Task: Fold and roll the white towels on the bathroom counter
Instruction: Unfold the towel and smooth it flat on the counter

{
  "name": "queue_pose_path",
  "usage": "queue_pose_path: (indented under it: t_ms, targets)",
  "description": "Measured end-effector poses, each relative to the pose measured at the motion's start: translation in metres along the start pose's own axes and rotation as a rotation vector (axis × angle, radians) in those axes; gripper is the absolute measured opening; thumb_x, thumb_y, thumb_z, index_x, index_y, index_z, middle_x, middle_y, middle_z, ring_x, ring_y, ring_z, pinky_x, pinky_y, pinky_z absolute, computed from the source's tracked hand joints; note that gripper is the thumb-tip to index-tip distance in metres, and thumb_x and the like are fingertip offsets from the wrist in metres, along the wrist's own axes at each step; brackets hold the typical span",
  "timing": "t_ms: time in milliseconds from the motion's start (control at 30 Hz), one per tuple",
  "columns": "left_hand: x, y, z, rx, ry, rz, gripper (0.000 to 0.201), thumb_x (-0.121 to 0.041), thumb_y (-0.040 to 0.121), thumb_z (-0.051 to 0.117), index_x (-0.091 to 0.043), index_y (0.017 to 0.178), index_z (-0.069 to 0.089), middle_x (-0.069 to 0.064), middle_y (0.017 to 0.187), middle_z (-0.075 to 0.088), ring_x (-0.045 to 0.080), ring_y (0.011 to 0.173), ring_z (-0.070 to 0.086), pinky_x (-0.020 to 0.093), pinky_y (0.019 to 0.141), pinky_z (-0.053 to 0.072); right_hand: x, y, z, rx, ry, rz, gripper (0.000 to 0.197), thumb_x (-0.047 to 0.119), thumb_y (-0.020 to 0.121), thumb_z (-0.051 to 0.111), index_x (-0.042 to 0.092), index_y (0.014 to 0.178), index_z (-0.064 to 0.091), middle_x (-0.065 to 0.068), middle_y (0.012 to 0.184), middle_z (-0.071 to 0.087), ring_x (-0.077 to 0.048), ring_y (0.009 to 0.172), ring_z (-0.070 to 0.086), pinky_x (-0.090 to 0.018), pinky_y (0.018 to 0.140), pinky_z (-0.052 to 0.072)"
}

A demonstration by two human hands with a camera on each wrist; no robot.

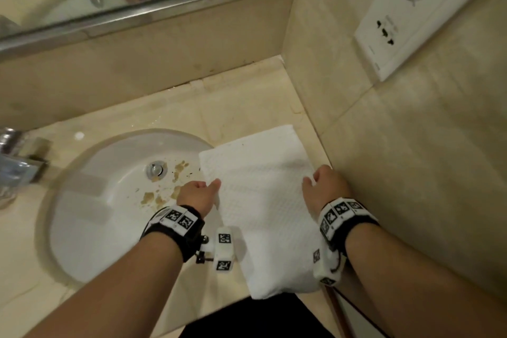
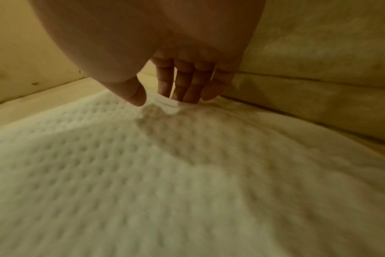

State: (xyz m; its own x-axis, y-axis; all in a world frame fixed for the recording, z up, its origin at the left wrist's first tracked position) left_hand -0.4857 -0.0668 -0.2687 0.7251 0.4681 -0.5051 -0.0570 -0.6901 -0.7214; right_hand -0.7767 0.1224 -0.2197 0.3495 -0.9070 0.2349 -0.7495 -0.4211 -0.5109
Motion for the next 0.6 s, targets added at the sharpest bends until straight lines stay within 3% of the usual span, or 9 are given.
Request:
queue_pose_path:
  t_ms: [100, 167, 200, 267, 333, 400, 500, 600]
  targets:
    - [0.003, 0.002, 0.001, -0.013, -0.025, -0.008, 0.05, -0.049, 0.089, 0.072, 0.0, 0.097, 0.067, 0.026, 0.111, 0.069, 0.041, 0.094, 0.068, 0.041, 0.085, 0.052, 0.021, 0.008, -0.002, -0.028, 0.076, -0.071, 0.045, 0.055, 0.091, 0.056, 0.018, 0.117, 0.058, -0.002, 0.115, 0.058, -0.025, 0.102, 0.059, -0.04, 0.089, 0.053]
    - [0.008, 0.004, 0.003, -0.017, -0.078, -0.03, 0.054, -0.048, 0.087, 0.075, 0.003, 0.104, 0.066, 0.024, 0.094, 0.068, 0.037, 0.085, 0.065, 0.041, 0.085, 0.051, 0.033, 0.019, 0.0, 0.004, 0.163, -0.081, 0.04, 0.055, 0.093, 0.055, 0.02, 0.113, 0.058, 0.001, 0.109, 0.06, -0.024, 0.098, 0.061, -0.039, 0.086, 0.053]
    - [0.01, 0.005, 0.005, -0.011, -0.096, -0.035, 0.047, -0.047, 0.086, 0.076, -0.002, 0.095, 0.066, 0.016, 0.082, 0.064, 0.032, 0.076, 0.061, 0.042, 0.086, 0.052, 0.037, 0.025, -0.001, 0.015, 0.222, -0.069, 0.032, 0.05, 0.096, 0.054, 0.02, 0.107, 0.057, 0.002, 0.103, 0.062, -0.024, 0.093, 0.062, -0.037, 0.083, 0.053]
    - [0.015, 0.008, 0.008, -0.005, -0.115, -0.054, 0.04, -0.049, 0.084, 0.077, -0.018, 0.075, 0.054, 0.002, 0.075, 0.056, 0.023, 0.07, 0.052, 0.043, 0.084, 0.053, 0.044, 0.035, -0.009, -0.047, 0.349, -0.059, 0.022, 0.04, 0.101, 0.05, 0.02, 0.095, 0.055, 0.002, 0.089, 0.063, -0.024, 0.084, 0.062, -0.035, 0.075, 0.051]
    - [0.017, 0.009, 0.011, 0.007, -0.12, -0.058, 0.042, -0.053, 0.081, 0.078, -0.02, 0.076, 0.053, 0.001, 0.078, 0.06, 0.021, 0.071, 0.054, 0.037, 0.076, 0.05, 0.047, 0.04, -0.019, -0.148, 0.376, -0.075, 0.023, 0.034, 0.103, 0.049, 0.018, 0.086, 0.052, 0.0, 0.081, 0.06, -0.024, 0.075, 0.059, -0.032, 0.067, 0.046]
    - [0.016, 0.007, 0.012, 0.008, -0.125, -0.048, 0.042, -0.051, 0.082, 0.079, -0.018, 0.079, 0.054, 0.002, 0.078, 0.062, 0.022, 0.071, 0.057, 0.033, 0.07, 0.047, 0.046, 0.044, -0.02, -0.187, 0.249, -0.092, 0.025, 0.032, 0.102, 0.051, 0.016, 0.083, 0.053, -0.005, 0.087, 0.058, -0.026, 0.075, 0.056, -0.033, 0.069, 0.045]
    - [0.017, 0.006, 0.016, 0.016, -0.12, -0.064, 0.043, -0.047, 0.085, 0.077, -0.019, 0.076, 0.046, 0.0, 0.072, 0.055, 0.02, 0.066, 0.051, 0.032, 0.063, 0.042, 0.044, 0.048, -0.012, -0.165, 0.076, -0.079, 0.019, 0.032, 0.099, 0.055, 0.014, 0.093, 0.058, -0.011, 0.104, 0.054, -0.031, 0.088, 0.056, -0.038, 0.082, 0.049]
    - [0.019, 0.01, 0.02, 0.042, -0.142, -0.085, 0.046, -0.05, 0.081, 0.078, -0.021, 0.075, 0.044, 0.002, 0.073, 0.057, 0.022, 0.067, 0.055, 0.042, 0.072, 0.057, 0.049, 0.048, -0.011, -0.157, 0.111, -0.061, 0.021, 0.029, 0.098, 0.058, 0.011, 0.109, 0.057, -0.013, 0.117, 0.056, -0.034, 0.103, 0.057, -0.041, 0.088, 0.048]
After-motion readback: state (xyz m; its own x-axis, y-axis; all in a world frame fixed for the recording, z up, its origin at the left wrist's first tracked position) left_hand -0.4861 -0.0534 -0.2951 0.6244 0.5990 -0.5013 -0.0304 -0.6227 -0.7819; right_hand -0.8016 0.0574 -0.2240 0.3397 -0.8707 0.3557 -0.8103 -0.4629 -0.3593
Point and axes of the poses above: each hand's wrist, its own y-axis towards the middle knuckle, its own z-axis out of the palm, x = y × z, the point moved 9 cm from there along y, towards the middle knuckle
